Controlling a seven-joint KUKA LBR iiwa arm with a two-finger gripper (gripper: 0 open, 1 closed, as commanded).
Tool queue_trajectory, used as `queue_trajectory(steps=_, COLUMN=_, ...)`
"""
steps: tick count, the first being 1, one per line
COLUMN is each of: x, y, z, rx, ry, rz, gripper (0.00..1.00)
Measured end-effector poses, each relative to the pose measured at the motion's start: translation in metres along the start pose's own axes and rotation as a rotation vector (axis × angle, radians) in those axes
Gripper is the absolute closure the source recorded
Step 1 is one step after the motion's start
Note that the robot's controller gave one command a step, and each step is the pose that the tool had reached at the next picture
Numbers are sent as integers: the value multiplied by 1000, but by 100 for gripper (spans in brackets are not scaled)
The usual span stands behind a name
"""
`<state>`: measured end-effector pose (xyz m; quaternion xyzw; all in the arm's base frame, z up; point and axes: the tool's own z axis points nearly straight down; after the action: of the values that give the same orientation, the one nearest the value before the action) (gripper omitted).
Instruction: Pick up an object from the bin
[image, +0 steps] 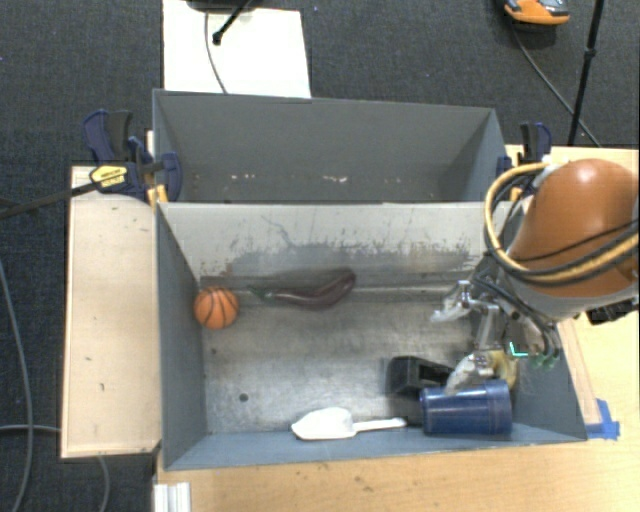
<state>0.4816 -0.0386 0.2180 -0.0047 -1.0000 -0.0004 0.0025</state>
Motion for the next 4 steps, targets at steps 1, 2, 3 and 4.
queue_trajectory(steps=1, x=-2, y=0, z=-3, rx=1, ry=-8, rz=-1, gripper=0)
queue_trajectory(steps=2, x=-14, y=22, z=130, rx=-1, ry=-3, rz=119, gripper=100)
queue_trajectory(steps=3, x=-14, y=22, z=131, rx=-1, ry=-3, rz=118, gripper=100)
queue_trajectory(steps=4, x=-10, y=22, z=104, rx=1, ry=-3, rz=91, gripper=100)
